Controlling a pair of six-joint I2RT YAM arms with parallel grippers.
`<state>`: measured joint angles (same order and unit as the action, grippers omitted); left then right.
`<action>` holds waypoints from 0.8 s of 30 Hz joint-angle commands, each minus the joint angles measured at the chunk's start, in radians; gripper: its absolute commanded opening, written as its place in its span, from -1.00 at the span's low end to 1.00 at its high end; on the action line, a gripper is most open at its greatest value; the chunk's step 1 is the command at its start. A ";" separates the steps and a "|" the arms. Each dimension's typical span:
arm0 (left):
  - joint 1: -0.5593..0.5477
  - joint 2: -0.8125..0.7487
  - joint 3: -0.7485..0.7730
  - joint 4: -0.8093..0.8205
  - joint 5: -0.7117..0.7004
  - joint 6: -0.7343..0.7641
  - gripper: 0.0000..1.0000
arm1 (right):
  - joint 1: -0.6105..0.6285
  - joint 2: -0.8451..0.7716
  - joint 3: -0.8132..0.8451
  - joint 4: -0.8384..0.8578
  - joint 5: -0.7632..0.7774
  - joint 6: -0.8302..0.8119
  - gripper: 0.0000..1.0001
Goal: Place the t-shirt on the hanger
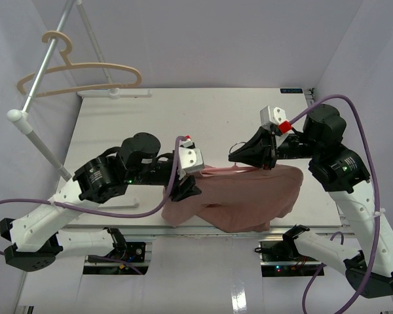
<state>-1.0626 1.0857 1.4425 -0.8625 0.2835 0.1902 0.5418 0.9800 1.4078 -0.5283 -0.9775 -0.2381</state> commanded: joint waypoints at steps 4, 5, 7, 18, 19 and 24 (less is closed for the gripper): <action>-0.005 -0.050 0.109 -0.042 0.005 0.006 0.23 | -0.003 -0.048 -0.001 0.058 -0.152 -0.065 -0.84; -0.005 -0.052 0.121 -0.041 0.001 0.006 0.19 | -0.003 -0.057 -0.004 0.055 -0.165 -0.074 -0.84; -0.005 -0.043 0.142 -0.046 0.036 0.013 0.05 | -0.003 -0.064 -0.007 0.054 -0.184 -0.083 -0.84; -0.005 0.049 0.116 -0.089 0.216 0.019 -0.08 | -0.003 -0.074 0.000 0.055 -0.173 -0.082 -0.84; -0.005 0.052 0.113 -0.088 0.217 0.015 -0.09 | -0.003 -0.073 -0.001 0.055 -0.167 -0.081 -0.85; -0.005 0.083 0.133 -0.093 0.153 -0.021 -0.77 | 0.001 -0.066 -0.004 0.068 -0.126 -0.068 -0.84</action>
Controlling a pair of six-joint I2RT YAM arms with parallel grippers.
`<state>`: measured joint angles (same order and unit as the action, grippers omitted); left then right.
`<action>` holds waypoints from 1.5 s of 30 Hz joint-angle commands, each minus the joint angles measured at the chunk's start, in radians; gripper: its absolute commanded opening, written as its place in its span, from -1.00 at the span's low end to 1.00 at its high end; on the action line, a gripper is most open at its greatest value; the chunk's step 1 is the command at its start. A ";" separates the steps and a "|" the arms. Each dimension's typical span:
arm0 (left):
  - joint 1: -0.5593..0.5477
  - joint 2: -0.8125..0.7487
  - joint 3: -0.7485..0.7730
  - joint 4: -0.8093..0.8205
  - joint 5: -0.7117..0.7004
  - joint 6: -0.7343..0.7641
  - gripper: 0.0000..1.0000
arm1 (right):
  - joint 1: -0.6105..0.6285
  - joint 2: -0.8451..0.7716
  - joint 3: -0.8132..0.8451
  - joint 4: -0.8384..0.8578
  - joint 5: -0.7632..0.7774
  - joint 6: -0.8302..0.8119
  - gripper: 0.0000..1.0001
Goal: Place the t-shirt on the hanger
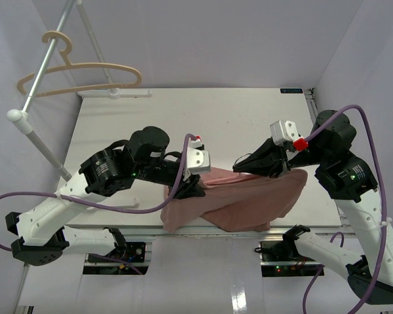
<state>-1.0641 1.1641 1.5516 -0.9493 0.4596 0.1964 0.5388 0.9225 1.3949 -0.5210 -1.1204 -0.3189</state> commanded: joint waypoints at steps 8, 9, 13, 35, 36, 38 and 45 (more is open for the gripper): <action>-0.004 -0.044 -0.063 0.071 -0.096 -0.053 -1.00 | 0.004 -0.004 0.003 0.072 0.037 0.028 -0.84; -0.004 -0.058 -0.073 0.086 -0.103 -0.056 -1.00 | 0.004 0.002 0.003 0.081 0.052 0.035 -0.84; -0.004 -0.105 -0.147 0.149 -0.185 -0.126 -1.00 | 0.004 0.020 -0.004 0.117 0.233 0.128 -0.44; -0.004 -0.424 -0.558 0.016 -0.956 -0.890 -1.00 | 0.004 -0.114 -0.039 0.163 0.904 0.342 0.89; -0.004 -0.439 -0.569 -0.011 -1.016 -0.955 -1.00 | 0.004 -0.112 -0.039 0.164 0.909 0.346 0.89; -0.004 -0.460 -0.576 -0.070 -1.138 -1.080 -1.00 | 0.004 -0.111 -0.041 0.167 0.915 0.349 0.89; -0.004 -0.303 -0.454 -0.435 -1.460 -1.613 -1.00 | 0.004 -0.096 -0.053 0.167 0.923 0.343 0.88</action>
<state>-1.0706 0.7515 0.9879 -1.1491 -0.7006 -0.9811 0.5434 0.8211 1.3450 -0.3931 -0.2254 0.0173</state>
